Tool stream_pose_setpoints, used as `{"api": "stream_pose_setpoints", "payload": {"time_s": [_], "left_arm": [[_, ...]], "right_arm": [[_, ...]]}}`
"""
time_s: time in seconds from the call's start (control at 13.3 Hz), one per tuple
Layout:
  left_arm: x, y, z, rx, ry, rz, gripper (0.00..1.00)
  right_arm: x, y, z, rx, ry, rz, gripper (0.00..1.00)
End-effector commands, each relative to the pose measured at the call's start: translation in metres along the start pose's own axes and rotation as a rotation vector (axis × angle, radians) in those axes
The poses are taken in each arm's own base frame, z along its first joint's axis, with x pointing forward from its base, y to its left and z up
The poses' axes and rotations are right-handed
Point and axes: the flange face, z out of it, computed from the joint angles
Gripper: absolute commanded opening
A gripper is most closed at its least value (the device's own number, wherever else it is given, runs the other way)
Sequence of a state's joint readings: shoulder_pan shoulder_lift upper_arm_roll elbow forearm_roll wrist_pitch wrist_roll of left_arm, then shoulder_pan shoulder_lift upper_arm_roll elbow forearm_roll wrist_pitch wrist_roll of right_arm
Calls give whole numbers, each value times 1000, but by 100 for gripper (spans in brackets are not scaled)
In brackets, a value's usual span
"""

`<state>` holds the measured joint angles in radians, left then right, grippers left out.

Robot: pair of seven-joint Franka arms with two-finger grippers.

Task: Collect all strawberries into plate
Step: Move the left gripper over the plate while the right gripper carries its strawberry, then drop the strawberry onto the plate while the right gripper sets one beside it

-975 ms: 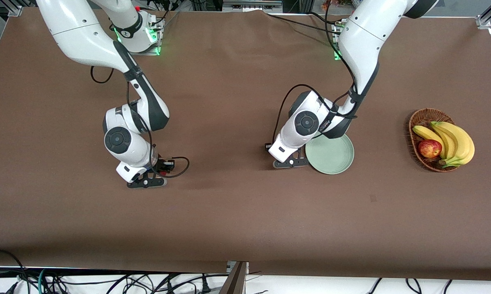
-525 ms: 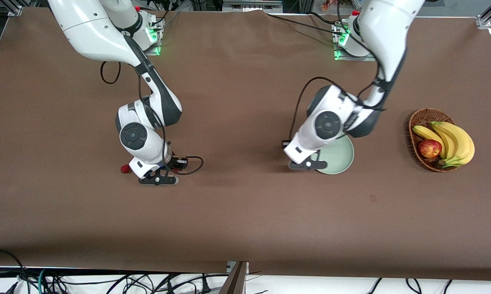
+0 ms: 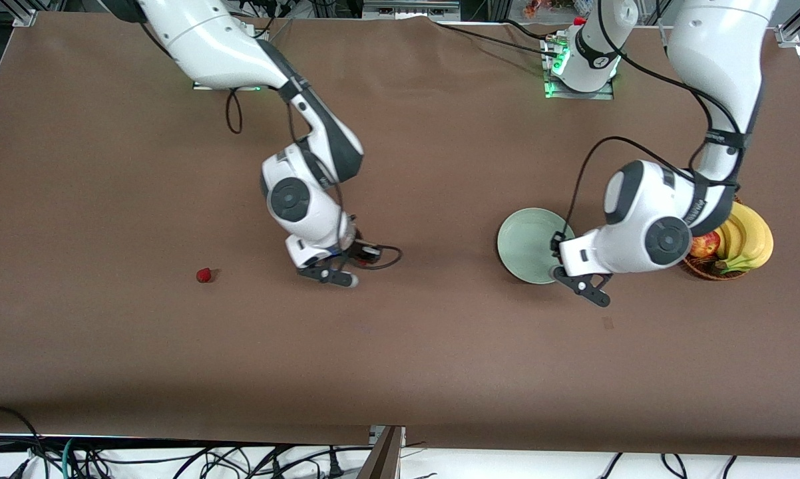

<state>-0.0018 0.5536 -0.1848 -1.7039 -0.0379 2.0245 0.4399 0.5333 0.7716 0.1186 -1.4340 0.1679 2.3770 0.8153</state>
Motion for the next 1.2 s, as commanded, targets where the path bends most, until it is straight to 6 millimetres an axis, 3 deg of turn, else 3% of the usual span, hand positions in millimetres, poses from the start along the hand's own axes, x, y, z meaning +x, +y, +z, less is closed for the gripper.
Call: {"api": "stream_pose_setpoints", "payload": {"time_s": [0.0,0.07,0.15,0.22,0.53,0.67,0.9,1.12], "left_arm": [[0,-6,28,-37,-21,101,22],[0,-6,32,-41,-27,102,42],[0,-5,34,-43,-29,103,54],[0,-5,32,-43,-30,105,100],[2,3,20,-35,-23,116,100],[-3,1,6,-35,-28,107,100],[-10,-5,-10,-36,-26,88,100],[-10,-6,-11,-54,-22,79,100]], "right_arm": [[-28,-63,22,148,25,124,9],[-47,-86,28,209,28,154,9],[-64,-105,35,261,23,174,9],[-87,-127,41,317,16,192,9],[-143,-160,49,438,26,227,10],[-132,-156,45,426,47,204,10],[-92,-129,53,266,88,107,10],[-89,-122,55,171,110,33,10]]}}
